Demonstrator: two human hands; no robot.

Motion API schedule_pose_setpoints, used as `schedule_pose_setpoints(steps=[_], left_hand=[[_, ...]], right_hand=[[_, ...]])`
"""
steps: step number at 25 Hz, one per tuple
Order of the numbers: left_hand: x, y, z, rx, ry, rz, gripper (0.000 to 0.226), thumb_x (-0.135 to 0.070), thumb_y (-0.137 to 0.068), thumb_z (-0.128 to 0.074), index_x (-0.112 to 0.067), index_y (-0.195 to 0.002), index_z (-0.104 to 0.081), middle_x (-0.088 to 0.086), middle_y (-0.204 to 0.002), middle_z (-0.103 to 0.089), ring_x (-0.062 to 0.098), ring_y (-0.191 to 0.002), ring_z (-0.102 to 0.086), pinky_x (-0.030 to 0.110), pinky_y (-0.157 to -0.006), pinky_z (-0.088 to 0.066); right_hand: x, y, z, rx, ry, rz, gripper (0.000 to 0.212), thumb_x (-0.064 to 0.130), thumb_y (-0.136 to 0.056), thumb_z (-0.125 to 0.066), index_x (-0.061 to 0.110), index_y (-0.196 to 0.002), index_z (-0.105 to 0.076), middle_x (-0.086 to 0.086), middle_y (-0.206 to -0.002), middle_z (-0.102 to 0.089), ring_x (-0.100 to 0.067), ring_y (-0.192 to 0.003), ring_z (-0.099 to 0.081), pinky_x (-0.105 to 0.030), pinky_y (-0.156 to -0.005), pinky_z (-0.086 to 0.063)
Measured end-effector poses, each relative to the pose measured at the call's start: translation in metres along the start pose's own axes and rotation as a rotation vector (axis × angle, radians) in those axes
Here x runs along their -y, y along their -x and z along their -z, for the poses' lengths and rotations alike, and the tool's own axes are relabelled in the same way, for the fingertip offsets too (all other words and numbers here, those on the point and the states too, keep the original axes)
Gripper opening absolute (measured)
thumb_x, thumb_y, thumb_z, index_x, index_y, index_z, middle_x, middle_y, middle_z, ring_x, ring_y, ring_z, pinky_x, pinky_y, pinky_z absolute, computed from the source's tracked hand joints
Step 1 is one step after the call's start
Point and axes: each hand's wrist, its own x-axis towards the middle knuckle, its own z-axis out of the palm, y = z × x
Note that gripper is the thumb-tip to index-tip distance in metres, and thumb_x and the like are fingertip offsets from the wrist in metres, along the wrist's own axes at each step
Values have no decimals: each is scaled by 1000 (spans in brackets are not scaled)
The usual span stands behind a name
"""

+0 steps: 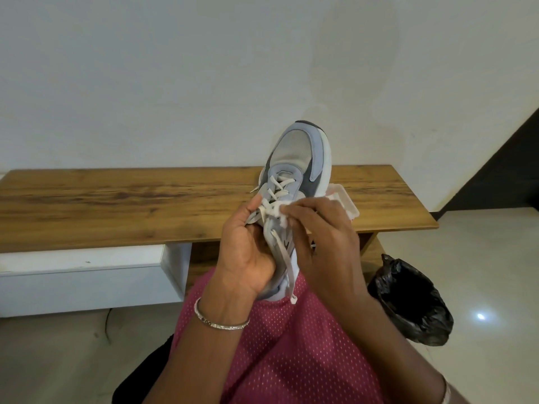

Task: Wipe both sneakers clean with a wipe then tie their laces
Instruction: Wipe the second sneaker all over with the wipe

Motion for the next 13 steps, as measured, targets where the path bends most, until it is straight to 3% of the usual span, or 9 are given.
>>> schedule_pose_setpoints(steps=[4,6,8,10,13], left_hand=[[-6,-6,4,-54,-11,9,50,-35,-91,-61,-1,-127,-67,18,-122,-60,23,-120,-45,36,-121,-27],[-1,-6,1,-33,-15,10,45,-35,-95,-58,2,-114,-74,18,-118,-66,24,-114,-57,37,-118,-35],[4,-3,-5,-28,-42,-14,42,-32,-98,-55,0,-118,-73,19,-119,-71,30,-103,-70,41,-104,-50],[5,-1,-9,-23,-43,-30,40,-30,-99,-54,-1,-120,-72,20,-119,-71,32,-98,-73,44,-95,-56],[0,-3,-6,-63,-59,-29,40,-32,-97,-56,-2,-115,-74,17,-131,-65,28,-114,-62,41,-112,-44]], right_hand=[[11,22,3,68,-82,20,16,5,-92,-67,3,-107,-74,-9,-106,-68,-20,-97,-63,-29,-84,-52],[2,7,4,41,42,49,19,11,-94,-61,2,-105,-74,-12,-106,-69,-22,-97,-63,-28,-82,-53],[-11,-14,7,-8,125,33,19,12,-94,-61,2,-105,-73,-13,-107,-69,-25,-98,-62,-25,-83,-50],[-18,-23,8,-37,114,0,17,9,-94,-64,2,-105,-74,-12,-106,-69,-24,-99,-61,-25,-84,-47],[-7,-2,5,10,-1,5,15,9,-92,-66,4,-104,-74,-8,-104,-68,-17,-96,-60,-27,-82,-50]])
